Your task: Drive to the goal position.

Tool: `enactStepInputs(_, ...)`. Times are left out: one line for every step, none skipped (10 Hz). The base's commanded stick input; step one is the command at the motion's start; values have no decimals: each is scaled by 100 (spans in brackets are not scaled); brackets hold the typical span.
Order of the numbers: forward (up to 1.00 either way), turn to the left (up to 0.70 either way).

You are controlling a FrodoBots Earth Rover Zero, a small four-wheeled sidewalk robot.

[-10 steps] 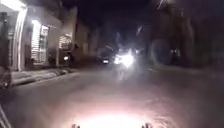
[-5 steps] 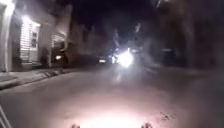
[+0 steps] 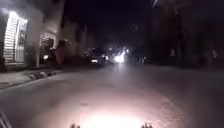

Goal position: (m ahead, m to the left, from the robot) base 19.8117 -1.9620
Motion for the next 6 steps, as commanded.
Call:
enactStepInputs(85, 0)
enactStepInputs(85, 0)
enactStepInputs(85, 0)
enactStepInputs(85, 0)
enactStepInputs(85, 0)
enactStepInputs(85, 0)
